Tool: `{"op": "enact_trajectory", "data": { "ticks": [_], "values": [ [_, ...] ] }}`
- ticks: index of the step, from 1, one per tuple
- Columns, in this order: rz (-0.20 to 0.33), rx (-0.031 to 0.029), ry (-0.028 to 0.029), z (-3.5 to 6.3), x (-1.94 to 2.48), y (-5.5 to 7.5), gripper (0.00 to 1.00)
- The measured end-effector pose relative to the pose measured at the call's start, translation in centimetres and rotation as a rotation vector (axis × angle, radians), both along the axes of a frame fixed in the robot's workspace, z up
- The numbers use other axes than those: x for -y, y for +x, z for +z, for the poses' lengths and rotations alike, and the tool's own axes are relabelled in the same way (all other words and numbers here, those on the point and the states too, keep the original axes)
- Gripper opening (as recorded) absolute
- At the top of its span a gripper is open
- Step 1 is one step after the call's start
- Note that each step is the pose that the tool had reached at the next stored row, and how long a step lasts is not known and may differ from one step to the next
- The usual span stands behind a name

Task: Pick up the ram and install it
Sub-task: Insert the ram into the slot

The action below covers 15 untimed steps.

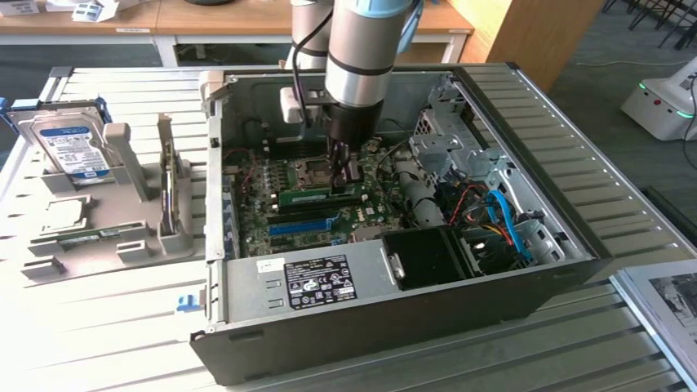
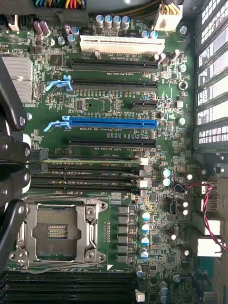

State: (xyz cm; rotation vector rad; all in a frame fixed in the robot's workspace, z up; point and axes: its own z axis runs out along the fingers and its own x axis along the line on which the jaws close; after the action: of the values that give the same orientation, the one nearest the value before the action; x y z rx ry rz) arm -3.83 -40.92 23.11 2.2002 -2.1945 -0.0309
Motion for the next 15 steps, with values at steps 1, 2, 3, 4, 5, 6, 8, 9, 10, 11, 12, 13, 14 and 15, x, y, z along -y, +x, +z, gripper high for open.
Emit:
{"op": "enact_trajectory", "data": {
  "ticks": [1, 2, 3, 4, 5, 6, 8, 9, 10, 11, 12, 13, 14, 15],
  "values": [
    [0.000, 0.0000, -0.0003, -0.03, 0.00, -0.01, 0.12],
    [0.000, 0.0000, -0.0004, -0.03, 0.00, -0.01, 0.12],
    [0.000, 0.0000, -0.0004, -0.04, 0.00, -0.01, 0.12],
    [0.000, 0.0001, -0.0003, -0.04, 0.00, 0.00, 0.12],
    [0.000, 0.0001, -0.0002, -0.05, -0.01, 0.00, 0.12],
    [0.000, 0.0001, -0.0002, -0.05, -0.01, 0.00, 0.12],
    [-0.001, 0.0002, -0.0002, -0.05, -0.01, 0.00, 0.12],
    [-0.001, 0.0002, -0.0001, -0.05, -0.01, 0.00, 0.12],
    [-0.001, 0.0002, -0.0001, -0.05, -0.01, 0.00, 0.12],
    [-0.001, 0.0002, -0.0001, -0.05, -0.01, 0.00, 0.12],
    [-0.001, 0.0002, 0.0000, -0.05, -0.01, 0.00, 0.12],
    [-0.001, 0.0003, 0.0001, -0.04, -0.01, 0.00, 0.12],
    [-0.001, 0.0003, 0.0001, 0.00, -0.01, 0.00, 0.12],
    [-0.001, 0.0002, 0.0000, 0.06, -0.01, 0.00, 0.12]
  ]
}}
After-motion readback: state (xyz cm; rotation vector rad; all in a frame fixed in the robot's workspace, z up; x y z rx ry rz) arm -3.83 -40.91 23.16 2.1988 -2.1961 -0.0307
